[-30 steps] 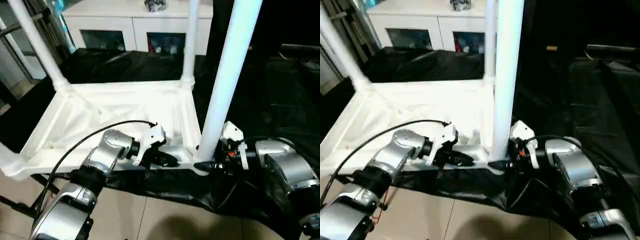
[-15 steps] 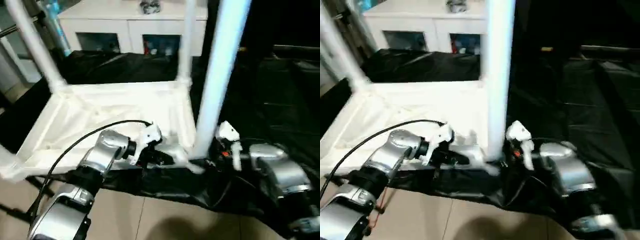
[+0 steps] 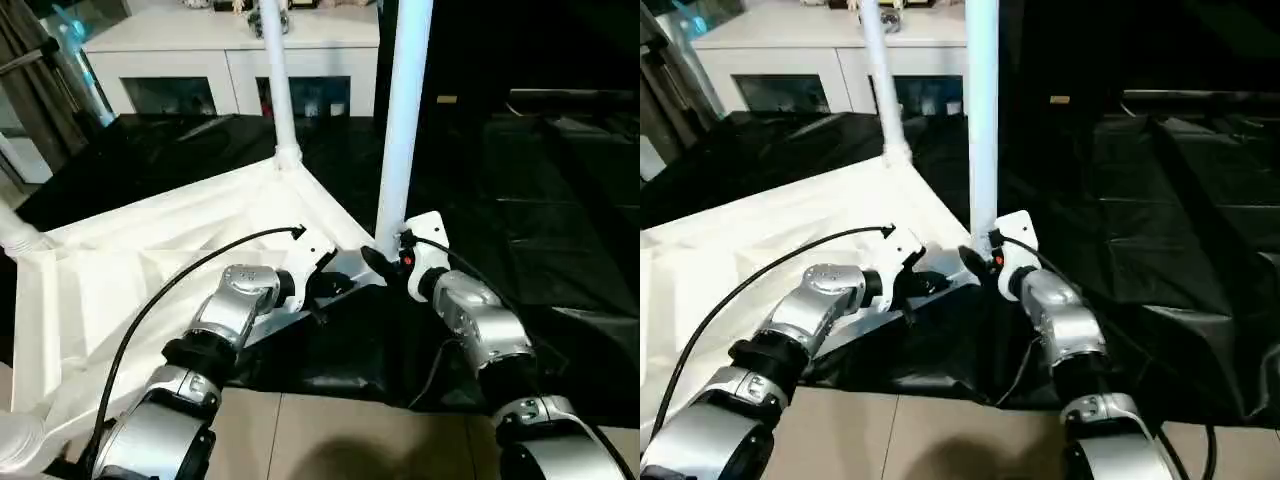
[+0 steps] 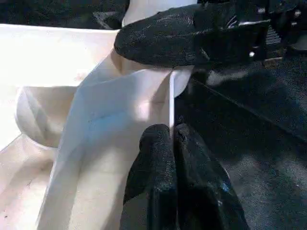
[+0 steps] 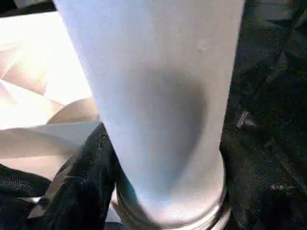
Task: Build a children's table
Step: Rotate leg to tighten
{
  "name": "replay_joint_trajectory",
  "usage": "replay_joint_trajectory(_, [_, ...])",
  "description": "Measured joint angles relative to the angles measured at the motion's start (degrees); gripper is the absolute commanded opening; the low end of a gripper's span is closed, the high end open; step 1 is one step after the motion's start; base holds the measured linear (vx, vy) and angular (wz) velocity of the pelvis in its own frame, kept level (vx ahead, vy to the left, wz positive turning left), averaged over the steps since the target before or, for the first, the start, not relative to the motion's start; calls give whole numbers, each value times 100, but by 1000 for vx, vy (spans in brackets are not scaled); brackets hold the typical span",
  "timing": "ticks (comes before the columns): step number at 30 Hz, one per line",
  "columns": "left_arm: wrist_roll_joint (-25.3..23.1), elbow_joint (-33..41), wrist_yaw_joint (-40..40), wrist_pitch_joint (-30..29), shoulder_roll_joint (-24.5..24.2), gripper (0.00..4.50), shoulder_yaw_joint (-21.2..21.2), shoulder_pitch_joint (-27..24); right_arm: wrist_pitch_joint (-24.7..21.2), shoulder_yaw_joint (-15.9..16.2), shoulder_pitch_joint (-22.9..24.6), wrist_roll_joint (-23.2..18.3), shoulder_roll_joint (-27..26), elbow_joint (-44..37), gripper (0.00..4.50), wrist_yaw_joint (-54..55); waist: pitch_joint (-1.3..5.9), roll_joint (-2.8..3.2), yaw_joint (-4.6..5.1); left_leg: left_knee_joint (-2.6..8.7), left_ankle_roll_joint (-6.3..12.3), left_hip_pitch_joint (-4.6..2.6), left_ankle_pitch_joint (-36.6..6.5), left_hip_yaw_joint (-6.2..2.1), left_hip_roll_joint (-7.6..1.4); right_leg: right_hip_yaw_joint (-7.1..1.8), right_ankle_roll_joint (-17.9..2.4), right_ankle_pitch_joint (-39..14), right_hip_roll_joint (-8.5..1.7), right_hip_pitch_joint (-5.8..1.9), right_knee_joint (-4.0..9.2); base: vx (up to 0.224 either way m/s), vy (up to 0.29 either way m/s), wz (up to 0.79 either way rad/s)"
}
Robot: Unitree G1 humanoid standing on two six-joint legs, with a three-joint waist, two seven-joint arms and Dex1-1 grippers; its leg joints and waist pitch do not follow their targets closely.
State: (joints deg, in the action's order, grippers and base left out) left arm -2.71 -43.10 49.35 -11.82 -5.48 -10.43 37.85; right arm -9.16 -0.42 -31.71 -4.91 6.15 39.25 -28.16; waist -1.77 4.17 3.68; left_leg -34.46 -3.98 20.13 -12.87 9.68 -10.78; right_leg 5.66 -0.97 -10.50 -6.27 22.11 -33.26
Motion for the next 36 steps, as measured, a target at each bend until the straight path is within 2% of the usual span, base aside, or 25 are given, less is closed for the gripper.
replay_joint_trajectory(3, [0, 73, 155, 1, -59, 0, -4, -12, -1, -15, -2, 2, 94, -34, 380, -385, -3, -4, 12, 0, 4, 5, 1, 0, -1, 1, -35, 22, 0, 1, 1, 0, 0, 0])
replay_joint_trajectory(7, [8, 176, 417, 22, -119, 0, -83, -19, 34, 109, 25, 12, 382, -134, 380, -996, -4, -1, -39, 4, 41, 26, 14, 1, -8, 12, -24, 15, 1, 15, 5, 0, 0, 0])
replay_joint_trajectory(10, [40, 259, 868, 137, -273, 0, -195, -65, 25, 312, 160, -32, 753, -374, 380, -1821, -5, -1, -116, 4, 46, 42, 13, 3, -15, 16, -22, 14, 4, 30, 5, 0, 0, 0])
replay_joint_trajectory(13, [81, 372, 1456, 231, -447, 0, -349, -126, -108, 553, 409, -187, 1199, -806, 380, -2809, -7, 3, -271, 2, 54, 43, 16, 12, -21, 16, -21, 14, 5, 33, 4, 0, 0, 0])
replay_joint_trajectory(18, [88, 403, 2156, 433, -656, 0, -541, -125, -479, 900, 687, -399, 1857, -1464, 380, -4045, -12, 16, -440, 1, 58, 32, 19, 33, -22, 5, -22, 14, -1, 28, 3, 0, 0, 0])
replay_joint_trajectory(22, [128, 402, 2500, 553, -730, 0, -653, -123, -742, 1068, 757, -450, 2184, -1797, 380, -4593, -13, 17, -511, 2, 59, 30, 19, 40, -22, 0, -22, 14, -3, 31, 3, 0, 0, 0])
replay_joint_trajectory(27, [184, 403, 2845, 598, -848, 0, -747, -120, -1044, 1220, 769, -477, 2420, -2077, 335, -4984, -14, 33, -576, 2, 59, 30, 19, 40, -23, 1, -22, 14, -3, 41, 2, 0, 0, 0])
replay_joint_trajectory(36, [199, 403, 2939, 600, -864, 0, -767, -120, -1163, 1236, 787, -470, 2417, -2145, 276, -4987, -14, 34, -580, 0, 59, 31, 20, 40, -23, 1, -22, 14, -3, 45, 0, 0, 0, 0])
